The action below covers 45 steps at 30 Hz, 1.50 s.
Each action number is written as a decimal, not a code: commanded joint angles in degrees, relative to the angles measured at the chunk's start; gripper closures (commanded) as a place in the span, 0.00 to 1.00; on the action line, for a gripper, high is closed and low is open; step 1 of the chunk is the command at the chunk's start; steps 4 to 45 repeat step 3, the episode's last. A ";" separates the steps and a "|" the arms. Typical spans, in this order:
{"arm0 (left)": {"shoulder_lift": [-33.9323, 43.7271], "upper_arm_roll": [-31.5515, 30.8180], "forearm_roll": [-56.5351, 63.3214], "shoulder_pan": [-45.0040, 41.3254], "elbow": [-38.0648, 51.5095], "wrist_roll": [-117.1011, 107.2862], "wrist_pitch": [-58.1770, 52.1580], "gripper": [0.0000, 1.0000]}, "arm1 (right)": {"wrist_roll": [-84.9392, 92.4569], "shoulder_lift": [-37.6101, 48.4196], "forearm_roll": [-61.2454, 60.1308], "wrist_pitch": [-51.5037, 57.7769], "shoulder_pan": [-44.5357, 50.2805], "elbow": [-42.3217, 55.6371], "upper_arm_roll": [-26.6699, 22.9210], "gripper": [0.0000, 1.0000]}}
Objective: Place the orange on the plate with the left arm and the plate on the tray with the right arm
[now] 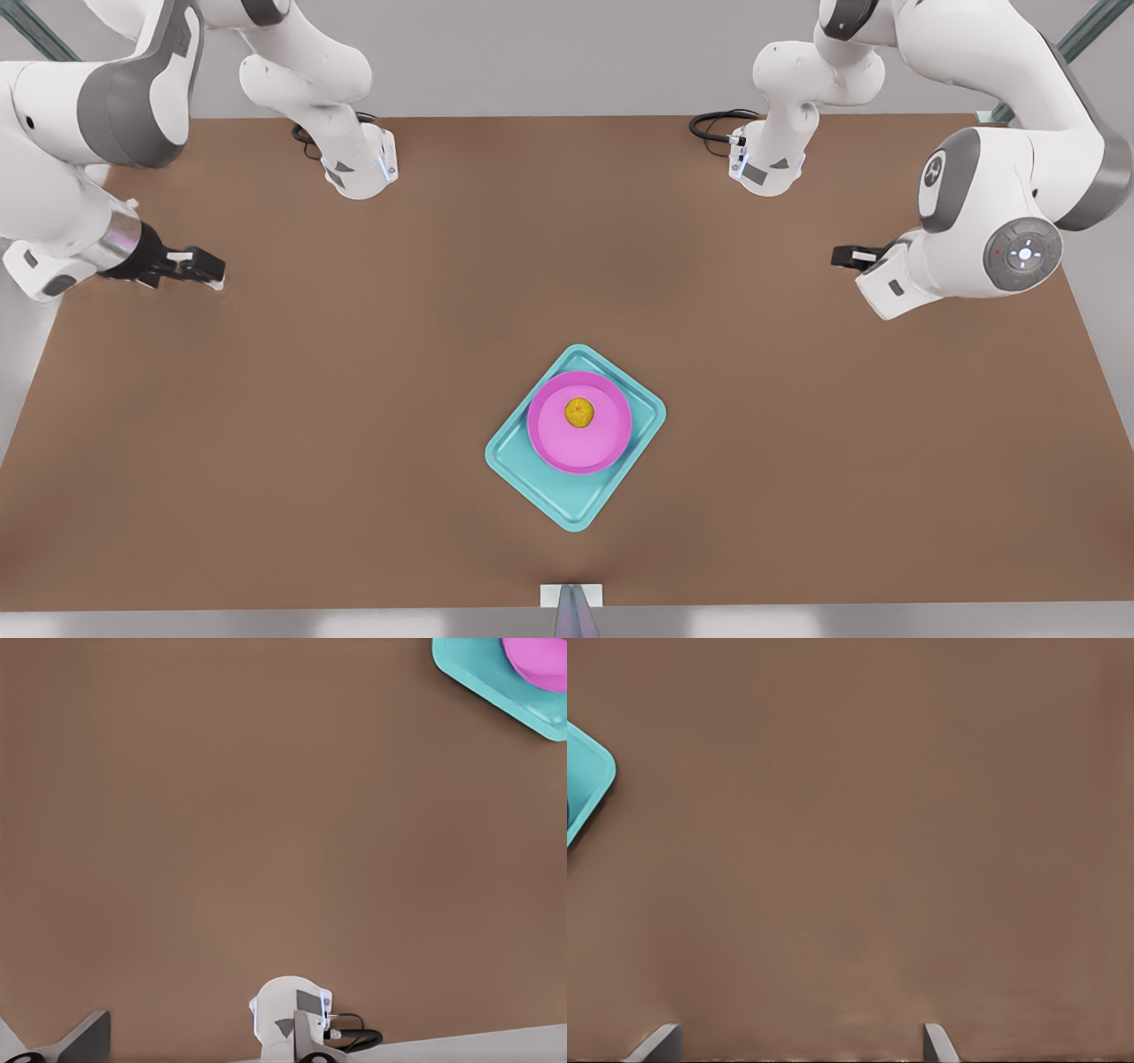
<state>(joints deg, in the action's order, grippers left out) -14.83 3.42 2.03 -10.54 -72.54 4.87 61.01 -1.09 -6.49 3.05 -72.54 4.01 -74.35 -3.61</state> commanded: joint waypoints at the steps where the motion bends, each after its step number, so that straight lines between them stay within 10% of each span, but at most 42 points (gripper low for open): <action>1: 0.07 0.01 -0.09 -0.01 0.03 0.31 -0.27 0.00 | 5.92 2.63 7.23 8.64 -1.46 -2.82 2.03 0.00; 45: 0.07 0.01 -0.18 -0.01 0.03 0.31 -0.27 0.00 | 5.92 2.71 7.23 8.64 -2.16 -2.91 3.08 0.00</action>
